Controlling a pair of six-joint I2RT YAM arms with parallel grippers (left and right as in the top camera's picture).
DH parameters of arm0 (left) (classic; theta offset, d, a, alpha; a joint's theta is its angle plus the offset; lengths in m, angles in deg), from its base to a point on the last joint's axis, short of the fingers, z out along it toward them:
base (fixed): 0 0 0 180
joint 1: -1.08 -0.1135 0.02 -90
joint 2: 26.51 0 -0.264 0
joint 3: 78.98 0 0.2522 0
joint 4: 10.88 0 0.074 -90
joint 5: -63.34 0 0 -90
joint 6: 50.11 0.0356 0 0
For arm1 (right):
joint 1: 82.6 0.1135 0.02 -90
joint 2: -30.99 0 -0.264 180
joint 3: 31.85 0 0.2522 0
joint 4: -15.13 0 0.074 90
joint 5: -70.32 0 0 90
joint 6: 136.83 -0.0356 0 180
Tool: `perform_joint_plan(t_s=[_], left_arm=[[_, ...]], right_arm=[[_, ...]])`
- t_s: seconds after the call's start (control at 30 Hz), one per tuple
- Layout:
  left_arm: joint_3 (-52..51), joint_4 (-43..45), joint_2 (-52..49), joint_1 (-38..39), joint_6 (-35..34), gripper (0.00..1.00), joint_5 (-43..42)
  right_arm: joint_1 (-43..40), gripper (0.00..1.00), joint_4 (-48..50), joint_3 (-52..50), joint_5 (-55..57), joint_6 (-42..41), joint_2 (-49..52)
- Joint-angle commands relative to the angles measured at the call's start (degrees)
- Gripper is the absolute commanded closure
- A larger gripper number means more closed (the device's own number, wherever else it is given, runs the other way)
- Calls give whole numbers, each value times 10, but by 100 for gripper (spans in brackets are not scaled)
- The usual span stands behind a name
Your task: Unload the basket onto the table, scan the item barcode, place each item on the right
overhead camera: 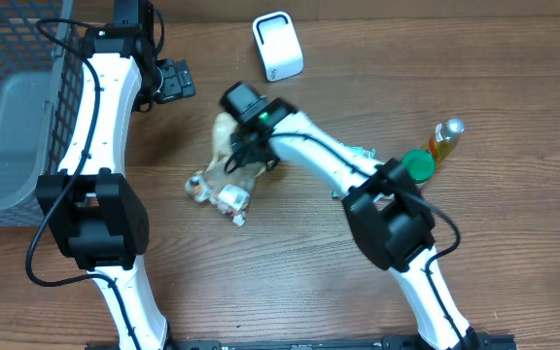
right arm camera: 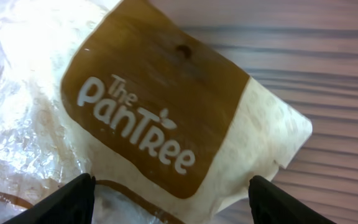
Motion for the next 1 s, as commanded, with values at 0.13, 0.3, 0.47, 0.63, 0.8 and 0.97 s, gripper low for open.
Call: perform_joint_plan(t_s=[0.13,0.3,0.47,0.63,0.8,0.97], left_arm=[[7,0,3,2,11,0,6],[7,0,3,2,11,1,6],[7,0,3,2,11,1,6],[7,0,3,2,11,0,6],[7,0,3,2,11,0,6],[7,0,3,2,11,0,6]], right_arm=[[-69,21,-35,8,-26,9,-49],[-91,21,-34,8,-80,53,-75],[-105,11,-35,8,-80,67,-89],[-114,0,-43,6,-80,66,-88],[-116,0,-49,6,-80,66,-88],[-116,0,-49,6,-80,66,-88]])
